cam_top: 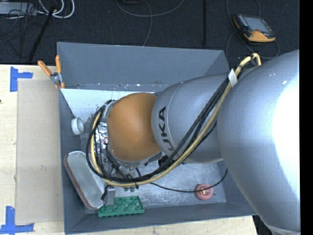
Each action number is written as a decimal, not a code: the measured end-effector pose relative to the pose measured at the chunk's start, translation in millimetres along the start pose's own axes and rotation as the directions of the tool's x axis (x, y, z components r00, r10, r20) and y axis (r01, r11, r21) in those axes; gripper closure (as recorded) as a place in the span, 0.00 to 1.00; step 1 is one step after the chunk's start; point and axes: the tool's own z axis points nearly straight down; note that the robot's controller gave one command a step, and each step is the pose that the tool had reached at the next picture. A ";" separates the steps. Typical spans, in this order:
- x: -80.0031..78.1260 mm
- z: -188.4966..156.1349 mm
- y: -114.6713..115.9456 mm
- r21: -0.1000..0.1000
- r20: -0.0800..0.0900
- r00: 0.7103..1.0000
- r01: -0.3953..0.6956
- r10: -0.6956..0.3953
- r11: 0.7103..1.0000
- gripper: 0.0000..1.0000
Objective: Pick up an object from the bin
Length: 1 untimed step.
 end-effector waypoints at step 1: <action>19.0 56.3 -50.5 0.000 0.028 0.967 0.254 -0.254 0.967 0.00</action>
Offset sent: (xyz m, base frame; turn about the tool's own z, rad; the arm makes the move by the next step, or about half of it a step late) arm -0.0250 -0.0503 -0.0583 -0.2618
